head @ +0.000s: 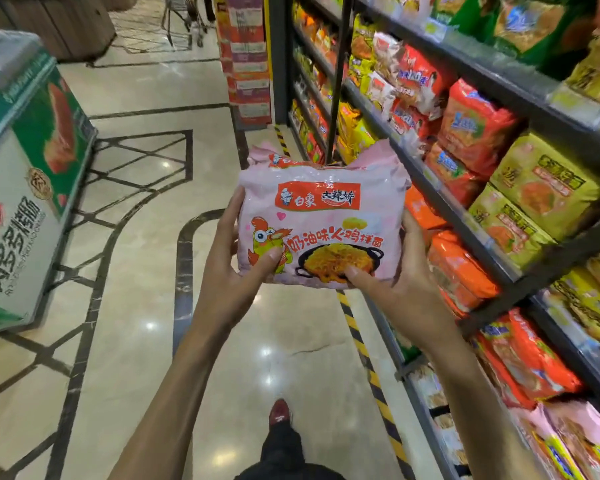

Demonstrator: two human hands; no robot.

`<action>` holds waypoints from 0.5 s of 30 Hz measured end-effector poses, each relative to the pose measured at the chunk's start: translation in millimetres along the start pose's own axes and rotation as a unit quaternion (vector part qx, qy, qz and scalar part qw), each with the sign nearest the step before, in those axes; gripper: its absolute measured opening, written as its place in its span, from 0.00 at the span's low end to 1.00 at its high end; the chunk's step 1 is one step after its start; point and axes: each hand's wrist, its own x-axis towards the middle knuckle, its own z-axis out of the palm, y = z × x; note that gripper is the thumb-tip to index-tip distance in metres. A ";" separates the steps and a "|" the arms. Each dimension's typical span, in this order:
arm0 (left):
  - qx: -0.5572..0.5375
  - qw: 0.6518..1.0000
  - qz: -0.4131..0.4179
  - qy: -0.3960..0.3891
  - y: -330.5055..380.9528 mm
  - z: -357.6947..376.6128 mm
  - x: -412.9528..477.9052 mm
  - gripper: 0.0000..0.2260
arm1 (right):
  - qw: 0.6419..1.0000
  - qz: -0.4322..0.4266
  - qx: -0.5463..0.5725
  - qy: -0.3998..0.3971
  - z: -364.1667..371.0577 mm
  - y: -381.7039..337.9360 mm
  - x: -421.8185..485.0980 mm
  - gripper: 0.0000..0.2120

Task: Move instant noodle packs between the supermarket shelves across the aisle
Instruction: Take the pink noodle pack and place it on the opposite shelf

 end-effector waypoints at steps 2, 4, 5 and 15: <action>-0.009 1.000 0.000 -0.002 -8.2 -13.9 49.7 0.35 | 1.000 -0.007 0.010 0.003 15.8 -2.0 43.9 0.44; -0.017 1.000 0.006 -0.010 -15.5 -23.0 96.0 0.35 | 1.000 -0.022 0.018 0.000 28.6 -1.2 88.6 0.45; -0.018 1.000 0.005 -0.016 -18.9 -25.8 117.3 0.35 | 0.999 -0.023 0.023 -0.002 34.2 -1.4 109.8 0.46; -0.007 0.999 0.024 -0.036 -58.3 -37.7 298.5 0.35 | 0.998 -0.052 0.028 0.021 63.4 17.3 291.0 0.47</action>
